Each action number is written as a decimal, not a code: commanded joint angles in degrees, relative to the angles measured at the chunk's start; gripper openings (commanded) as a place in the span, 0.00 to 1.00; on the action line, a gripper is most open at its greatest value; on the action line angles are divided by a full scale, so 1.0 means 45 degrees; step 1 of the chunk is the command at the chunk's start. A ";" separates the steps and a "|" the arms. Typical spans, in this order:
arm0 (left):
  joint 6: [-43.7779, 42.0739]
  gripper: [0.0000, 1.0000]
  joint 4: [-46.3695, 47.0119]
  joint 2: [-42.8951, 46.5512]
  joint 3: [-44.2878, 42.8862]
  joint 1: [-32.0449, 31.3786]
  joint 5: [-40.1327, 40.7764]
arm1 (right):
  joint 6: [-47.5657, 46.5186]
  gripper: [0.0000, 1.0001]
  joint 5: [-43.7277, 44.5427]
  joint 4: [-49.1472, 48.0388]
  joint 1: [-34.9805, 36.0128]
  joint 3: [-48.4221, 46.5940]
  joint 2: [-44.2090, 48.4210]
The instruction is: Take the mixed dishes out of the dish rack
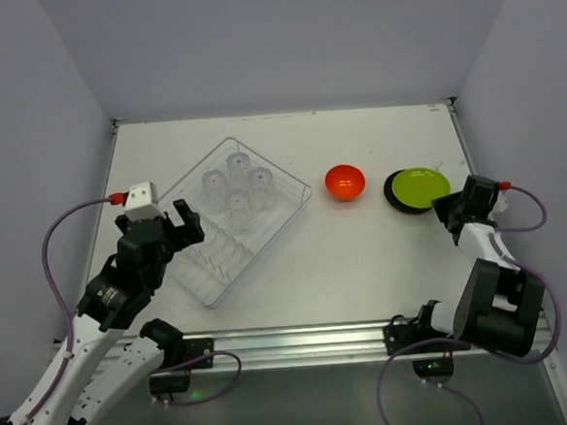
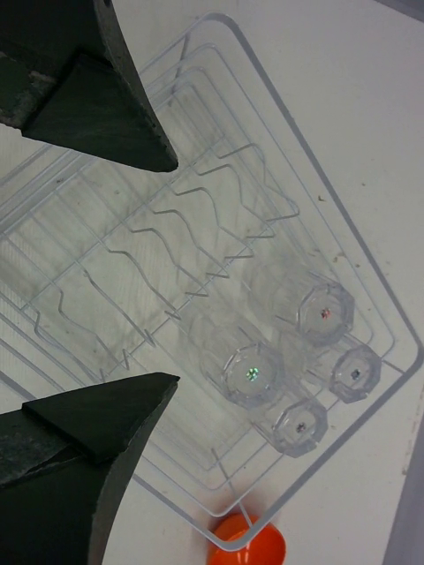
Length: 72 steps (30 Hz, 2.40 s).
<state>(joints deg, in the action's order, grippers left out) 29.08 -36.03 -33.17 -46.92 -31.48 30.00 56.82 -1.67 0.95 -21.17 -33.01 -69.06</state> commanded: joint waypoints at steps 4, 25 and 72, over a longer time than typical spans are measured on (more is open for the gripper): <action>-0.0466 1.00 0.0213 -0.0013 0.0171 0.0024 -0.0435 | -0.0146 0.00 0.0450 -0.1519 -0.0120 -0.0984 -0.1977; -0.0974 1.00 0.0702 -0.0071 0.0387 0.0004 -0.1608 | -0.2115 0.64 -0.0918 0.0529 0.0502 -0.2426 -0.3033; -0.1130 1.00 -0.1407 -1.4796 -0.7660 0.0453 -0.3445 | -0.3173 0.99 -0.8182 0.0043 0.2575 0.0989 0.5698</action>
<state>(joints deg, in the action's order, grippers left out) 24.84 -42.81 -98.21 -78.83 -30.81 13.72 43.22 -34.72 3.77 -10.04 -29.19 -43.75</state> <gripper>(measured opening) 0.997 0.989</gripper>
